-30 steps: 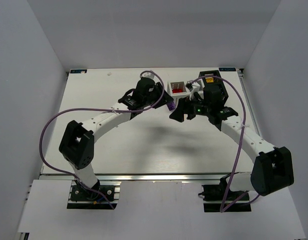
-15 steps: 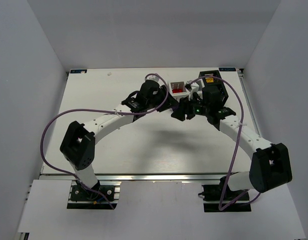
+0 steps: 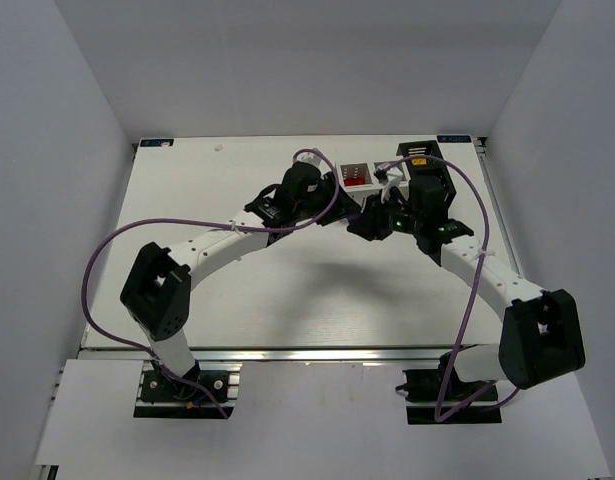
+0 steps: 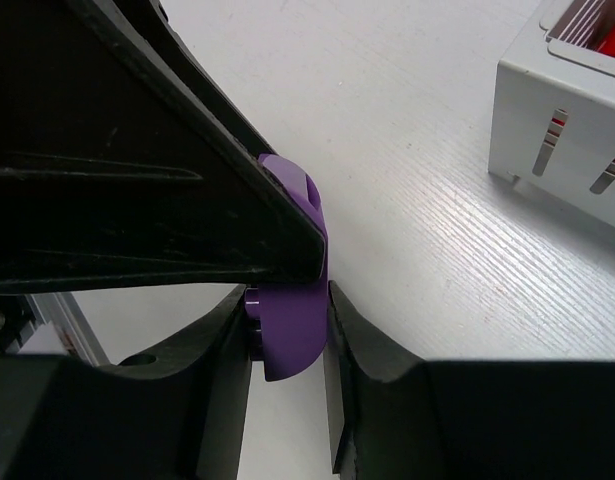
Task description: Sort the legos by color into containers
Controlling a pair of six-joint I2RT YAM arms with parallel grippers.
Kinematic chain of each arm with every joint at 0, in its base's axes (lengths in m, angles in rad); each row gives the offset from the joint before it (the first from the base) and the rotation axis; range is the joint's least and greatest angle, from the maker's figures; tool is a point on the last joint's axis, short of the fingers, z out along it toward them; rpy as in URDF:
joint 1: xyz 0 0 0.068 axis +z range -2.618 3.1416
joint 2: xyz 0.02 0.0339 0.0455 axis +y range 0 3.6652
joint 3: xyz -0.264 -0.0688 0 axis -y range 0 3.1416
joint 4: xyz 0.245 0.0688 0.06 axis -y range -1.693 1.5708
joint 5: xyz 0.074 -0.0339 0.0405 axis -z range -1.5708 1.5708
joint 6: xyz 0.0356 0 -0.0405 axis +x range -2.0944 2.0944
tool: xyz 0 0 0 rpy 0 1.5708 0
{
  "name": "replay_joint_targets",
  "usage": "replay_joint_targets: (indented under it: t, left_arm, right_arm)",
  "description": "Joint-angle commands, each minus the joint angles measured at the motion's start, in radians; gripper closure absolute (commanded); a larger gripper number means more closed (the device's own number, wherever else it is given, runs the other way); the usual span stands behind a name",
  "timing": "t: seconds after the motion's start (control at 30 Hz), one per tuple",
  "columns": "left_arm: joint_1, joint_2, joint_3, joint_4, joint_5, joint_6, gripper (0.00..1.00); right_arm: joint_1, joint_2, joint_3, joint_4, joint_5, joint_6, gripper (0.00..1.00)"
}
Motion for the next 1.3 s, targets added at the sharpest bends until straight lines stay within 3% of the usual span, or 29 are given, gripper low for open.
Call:
replay_joint_targets:
  t: [0.0, 0.03, 0.17, 0.27, 0.37, 0.43, 0.5, 0.67, 0.87, 1.1, 1.27]
  left_arm:
    - [-0.007, -0.045, -0.014, 0.012, 0.015, -0.018, 0.94]
    - [-0.007, -0.047, -0.014, 0.016, 0.016, -0.02, 0.74]
    - [-0.007, -0.053, 0.003, 0.021, 0.021, -0.004, 0.29]
    - [0.002, -0.06, 0.048, -0.036, -0.011, 0.026, 0.1]
    - [0.012, -0.077, 0.107, -0.123, -0.091, 0.084, 0.05]
    - [0.021, -0.105, 0.143, -0.189, -0.233, 0.124, 0.03]
    - [0.021, -0.172, 0.141, -0.249, -0.301, 0.186, 0.02]
    - [0.03, -0.43, -0.091, -0.241, -0.485, 0.33, 0.02]
    - [0.03, -0.733, -0.411, -0.209, -0.568, 0.489, 0.02]
    - [0.03, -0.853, -0.583, -0.186, -0.635, 0.612, 0.02]
    - [0.03, -0.878, -0.632, -0.168, -0.642, 0.646, 0.02]
  right_arm:
    - [-0.025, -0.042, -0.017, 0.078, 0.007, -0.008, 1.0]
    - [-0.027, -0.044, -0.019, 0.08, -0.001, -0.008, 1.0]
    - [-0.058, -0.053, 0.003, 0.052, -0.021, -0.026, 1.0]
    - [-0.079, -0.061, 0.018, 0.029, -0.018, -0.049, 1.0]
    - [-0.096, -0.056, 0.058, -0.012, 0.017, -0.078, 1.0]
    - [-0.107, -0.052, 0.087, -0.073, 0.068, -0.121, 1.0]
    - [-0.107, -0.02, 0.171, -0.156, 0.189, -0.238, 1.0]
    - [-0.11, 0.137, 0.426, -0.343, 0.448, -0.451, 1.0]
    - [-0.111, 0.325, 0.714, -0.524, 0.56, -0.547, 1.0]
    - [-0.116, 0.51, 0.914, -0.745, 0.562, -0.646, 1.0]
    - [-0.114, 0.572, 0.974, -0.785, 0.588, -0.704, 1.0]
